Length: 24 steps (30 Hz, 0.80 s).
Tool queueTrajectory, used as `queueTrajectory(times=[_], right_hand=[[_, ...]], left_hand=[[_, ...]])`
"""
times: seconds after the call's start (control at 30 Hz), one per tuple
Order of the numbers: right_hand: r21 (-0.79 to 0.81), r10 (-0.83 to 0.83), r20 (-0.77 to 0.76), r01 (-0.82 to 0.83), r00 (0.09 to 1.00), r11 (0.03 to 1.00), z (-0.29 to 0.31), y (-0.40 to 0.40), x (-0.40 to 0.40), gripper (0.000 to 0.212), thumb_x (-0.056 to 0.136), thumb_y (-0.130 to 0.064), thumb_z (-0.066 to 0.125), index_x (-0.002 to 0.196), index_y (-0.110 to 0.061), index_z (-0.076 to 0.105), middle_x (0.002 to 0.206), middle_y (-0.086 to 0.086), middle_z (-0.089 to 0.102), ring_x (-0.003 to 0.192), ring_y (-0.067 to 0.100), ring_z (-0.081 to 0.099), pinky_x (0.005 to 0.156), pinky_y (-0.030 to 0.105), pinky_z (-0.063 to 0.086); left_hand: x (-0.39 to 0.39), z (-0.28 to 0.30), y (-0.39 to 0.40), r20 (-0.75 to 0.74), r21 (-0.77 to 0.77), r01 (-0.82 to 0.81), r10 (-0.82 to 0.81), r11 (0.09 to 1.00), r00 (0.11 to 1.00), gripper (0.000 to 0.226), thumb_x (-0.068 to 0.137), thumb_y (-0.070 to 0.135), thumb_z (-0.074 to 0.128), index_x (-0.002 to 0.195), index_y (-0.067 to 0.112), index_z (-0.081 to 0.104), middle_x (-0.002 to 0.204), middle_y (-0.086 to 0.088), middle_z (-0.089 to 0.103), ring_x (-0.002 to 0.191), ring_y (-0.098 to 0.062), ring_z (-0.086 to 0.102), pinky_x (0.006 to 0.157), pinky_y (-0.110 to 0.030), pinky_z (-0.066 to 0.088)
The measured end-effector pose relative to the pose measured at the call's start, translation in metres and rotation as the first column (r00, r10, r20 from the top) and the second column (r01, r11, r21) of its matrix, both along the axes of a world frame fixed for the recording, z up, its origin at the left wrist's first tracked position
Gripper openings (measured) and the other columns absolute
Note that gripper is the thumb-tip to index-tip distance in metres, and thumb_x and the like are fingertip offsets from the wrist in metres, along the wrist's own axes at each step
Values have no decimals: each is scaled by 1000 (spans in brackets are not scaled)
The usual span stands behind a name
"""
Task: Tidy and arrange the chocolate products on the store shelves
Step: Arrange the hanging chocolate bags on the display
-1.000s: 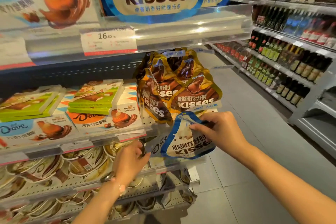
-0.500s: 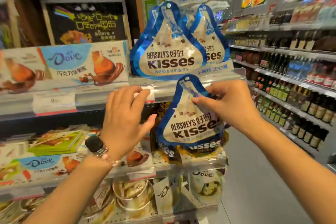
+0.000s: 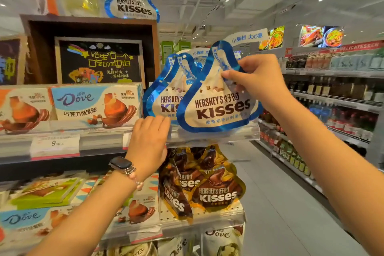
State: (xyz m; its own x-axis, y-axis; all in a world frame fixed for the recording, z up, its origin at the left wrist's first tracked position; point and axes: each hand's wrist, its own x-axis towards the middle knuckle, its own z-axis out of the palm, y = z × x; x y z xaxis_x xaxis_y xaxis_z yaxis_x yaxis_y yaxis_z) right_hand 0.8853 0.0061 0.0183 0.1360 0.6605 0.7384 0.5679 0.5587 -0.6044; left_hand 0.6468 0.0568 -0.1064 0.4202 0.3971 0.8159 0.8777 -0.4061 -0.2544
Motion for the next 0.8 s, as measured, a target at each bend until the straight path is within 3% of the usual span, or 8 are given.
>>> queueTrajectory(times=[0.1,0.33,0.53,0.8], right_hand=[[6,18,-89,-18,996,1000,8,9,6,14,80,-24,74,87,-12,72,72,5,72,53,6,64,51,18,49],[-14,13,-114,-15,993,1000,18,33,12,13,82,-24,72,88,-13,70,69,0,70,55,1,65,49,11,45],[-67,62,-158,-74,985,995,3,54,21,10,83,-23,72,89,-15,70,79,7,73,65,10,67,59,20,53],[-47,67,-193,-77,979,996,-5,69,32,24,83,-24,71,94,-4,68,80,9,72,64,8,68,61,26,58]], left_hand=[[3,-1,0,17,-17,-28,28,999,999,66,44,1,76,107,5,58,89,-5,58,80,-29,57,74,-39,45],[6,-2,-1,38,-19,-43,43,999,998,73,42,-1,78,111,7,55,93,-4,59,83,-28,57,77,-41,45],[5,-4,-1,30,-2,-67,67,998,997,78,42,1,78,112,10,46,95,-4,58,84,-27,56,78,-34,27],[7,-4,-2,36,-7,-86,86,996,996,81,43,0,77,115,10,43,99,-6,59,86,-28,57,81,-34,26]])
